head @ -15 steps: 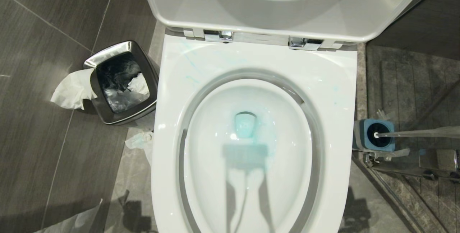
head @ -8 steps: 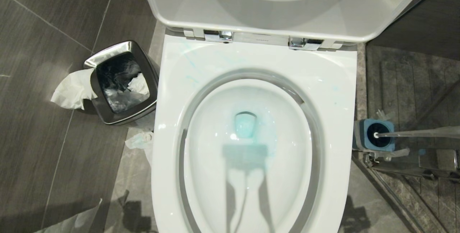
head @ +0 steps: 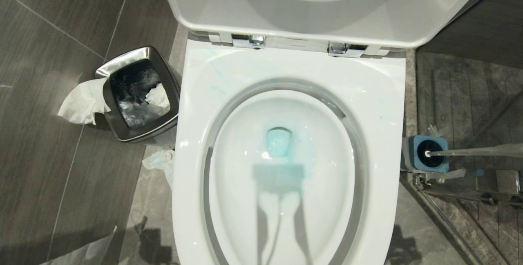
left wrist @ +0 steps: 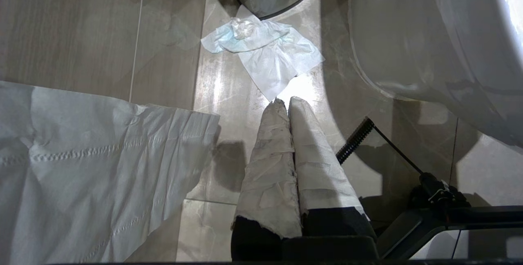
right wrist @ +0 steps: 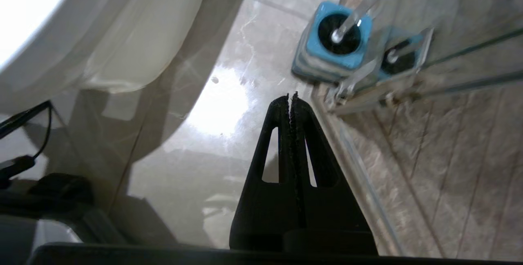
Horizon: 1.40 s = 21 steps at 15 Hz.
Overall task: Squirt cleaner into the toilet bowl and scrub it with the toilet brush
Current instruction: Scrub the toilet bowl
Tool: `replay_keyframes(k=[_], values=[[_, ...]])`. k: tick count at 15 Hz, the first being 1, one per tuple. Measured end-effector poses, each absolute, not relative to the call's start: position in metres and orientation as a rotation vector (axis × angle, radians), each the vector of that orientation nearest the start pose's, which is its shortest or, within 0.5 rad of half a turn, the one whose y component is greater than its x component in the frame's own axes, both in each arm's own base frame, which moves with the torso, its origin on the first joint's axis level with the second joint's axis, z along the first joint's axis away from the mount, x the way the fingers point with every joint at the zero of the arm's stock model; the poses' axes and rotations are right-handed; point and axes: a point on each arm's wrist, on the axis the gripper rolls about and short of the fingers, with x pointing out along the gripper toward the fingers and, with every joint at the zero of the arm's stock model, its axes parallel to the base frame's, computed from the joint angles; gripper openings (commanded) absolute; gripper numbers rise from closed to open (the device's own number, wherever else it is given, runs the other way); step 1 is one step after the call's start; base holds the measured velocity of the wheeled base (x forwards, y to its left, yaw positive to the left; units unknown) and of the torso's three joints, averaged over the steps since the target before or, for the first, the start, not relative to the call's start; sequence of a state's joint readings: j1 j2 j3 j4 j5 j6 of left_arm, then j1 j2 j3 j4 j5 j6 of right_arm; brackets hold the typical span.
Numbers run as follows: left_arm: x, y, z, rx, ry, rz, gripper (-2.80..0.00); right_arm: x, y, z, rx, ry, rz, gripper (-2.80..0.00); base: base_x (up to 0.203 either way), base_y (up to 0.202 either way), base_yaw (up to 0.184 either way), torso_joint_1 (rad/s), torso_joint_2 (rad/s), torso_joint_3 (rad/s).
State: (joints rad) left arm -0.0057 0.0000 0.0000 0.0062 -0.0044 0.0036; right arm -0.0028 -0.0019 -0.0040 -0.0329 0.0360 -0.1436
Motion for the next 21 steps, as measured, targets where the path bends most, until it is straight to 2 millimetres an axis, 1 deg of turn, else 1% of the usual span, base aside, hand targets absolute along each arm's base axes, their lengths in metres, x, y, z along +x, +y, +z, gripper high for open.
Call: replay_keyframes(k=[2, 5, 11, 21], values=[[-0.0228, 0.0, 0.0749, 0.004, 0.006, -0.011, -2.8, -0.024, 0.0009, 0.0758, -0.102, 0.014, 0.035, -2.8, 0.0, 0.0, 0.0, 0.0, 0.0, 0.0], [-0.0228, 0.0, 0.0748, 0.003, 0.006, -0.011, -2.8, -0.0245, 0.0007, 0.0764, -0.04, 0.017, 0.027, -2.8, 0.0, 0.0, 0.0, 0.0, 0.0, 0.0], [-0.0228, 0.0, 0.0748, 0.003, 0.006, -0.011, -2.8, -0.0235, 0.0007, 0.0777, -0.039, -0.017, 0.025, -2.8, 0.0, 0.0, 0.0, 0.0, 0.0, 0.0], [-0.0228, 0.0, 0.0749, 0.003, 0.006, -0.01, -2.8, -0.0231, 0.0006, 0.0763, -0.044, -0.009, 0.023, -2.8, 0.0, 0.0, 0.0, 0.0, 0.0, 0.0]])
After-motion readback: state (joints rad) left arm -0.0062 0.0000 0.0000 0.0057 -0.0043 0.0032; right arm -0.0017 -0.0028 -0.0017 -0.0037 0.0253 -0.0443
